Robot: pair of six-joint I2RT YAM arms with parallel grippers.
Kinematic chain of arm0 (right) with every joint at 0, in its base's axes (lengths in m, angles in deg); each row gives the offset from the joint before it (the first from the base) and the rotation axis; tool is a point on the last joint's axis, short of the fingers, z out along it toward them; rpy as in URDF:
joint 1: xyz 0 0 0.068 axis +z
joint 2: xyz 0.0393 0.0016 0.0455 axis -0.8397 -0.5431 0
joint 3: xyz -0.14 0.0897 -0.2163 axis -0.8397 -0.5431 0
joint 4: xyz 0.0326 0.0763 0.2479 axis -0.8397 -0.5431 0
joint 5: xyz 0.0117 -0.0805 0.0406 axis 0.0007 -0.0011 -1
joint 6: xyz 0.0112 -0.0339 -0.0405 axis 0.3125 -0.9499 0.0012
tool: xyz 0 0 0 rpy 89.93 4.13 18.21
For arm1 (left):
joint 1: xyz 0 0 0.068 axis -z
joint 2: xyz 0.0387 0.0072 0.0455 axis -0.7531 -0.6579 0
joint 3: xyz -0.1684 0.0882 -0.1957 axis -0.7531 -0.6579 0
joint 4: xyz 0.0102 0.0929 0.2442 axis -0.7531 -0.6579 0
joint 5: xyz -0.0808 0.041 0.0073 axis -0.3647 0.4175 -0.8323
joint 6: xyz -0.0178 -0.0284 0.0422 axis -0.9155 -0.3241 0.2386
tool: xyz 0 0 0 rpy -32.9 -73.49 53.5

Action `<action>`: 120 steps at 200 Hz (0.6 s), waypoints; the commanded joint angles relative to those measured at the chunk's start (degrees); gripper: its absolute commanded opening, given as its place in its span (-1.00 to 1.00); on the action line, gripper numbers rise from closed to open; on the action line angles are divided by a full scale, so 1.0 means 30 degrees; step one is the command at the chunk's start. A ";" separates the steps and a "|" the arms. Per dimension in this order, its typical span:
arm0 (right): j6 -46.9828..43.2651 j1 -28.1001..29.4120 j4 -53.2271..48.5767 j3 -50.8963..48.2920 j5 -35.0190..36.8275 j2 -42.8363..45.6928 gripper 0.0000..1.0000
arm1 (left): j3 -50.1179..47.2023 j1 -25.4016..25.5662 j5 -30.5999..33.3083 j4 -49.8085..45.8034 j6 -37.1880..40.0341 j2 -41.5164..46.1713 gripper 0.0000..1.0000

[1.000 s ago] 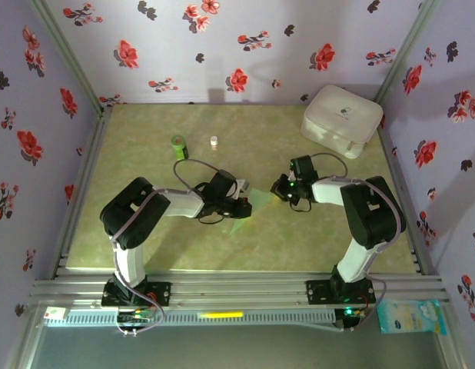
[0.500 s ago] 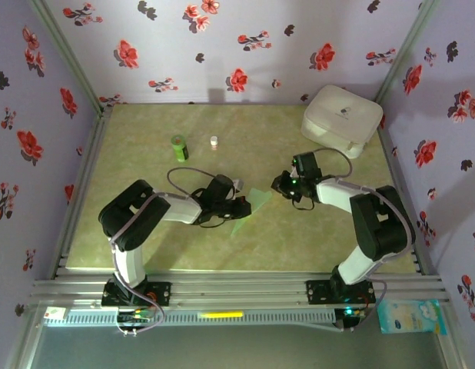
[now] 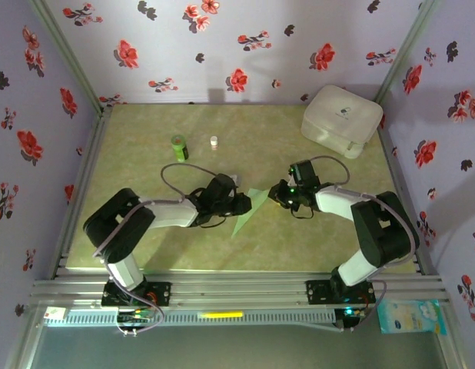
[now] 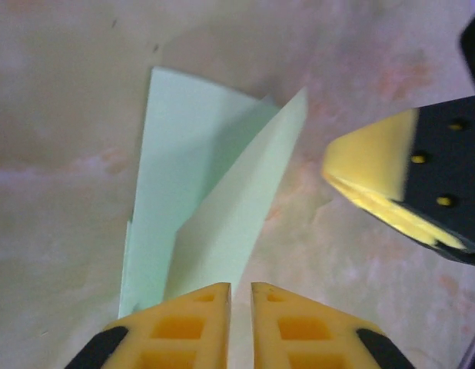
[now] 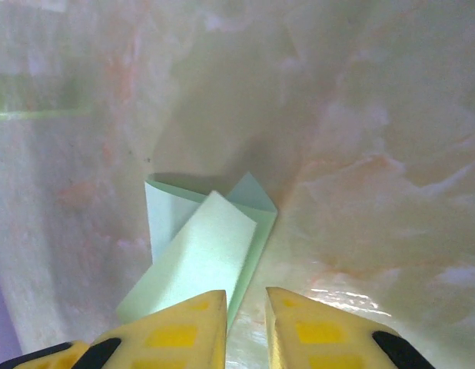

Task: Fold a paper plane with a square sheet of paper (pick it up from the middle)
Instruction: Fold the wing for the fifth time at the center of the table, then move a paper plane to the center of the table.

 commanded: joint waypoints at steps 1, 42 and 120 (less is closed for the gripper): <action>0.0355 0.0227 0.0645 -0.0234 -0.0439 0.0246 -0.59 | -0.0274 -0.0613 0.0565 -0.1230 0.1219 0.1029 -0.68; 0.0565 0.0474 0.1074 -0.0104 -0.0784 -0.0104 -0.58 | -0.1027 -0.1983 -0.1293 -0.1037 0.1384 0.0613 -0.63; 0.0849 0.0725 0.1073 -0.0187 -0.0433 -0.0179 -0.56 | 0.0422 -0.2181 -0.4364 -0.2354 0.2311 -0.1703 -0.59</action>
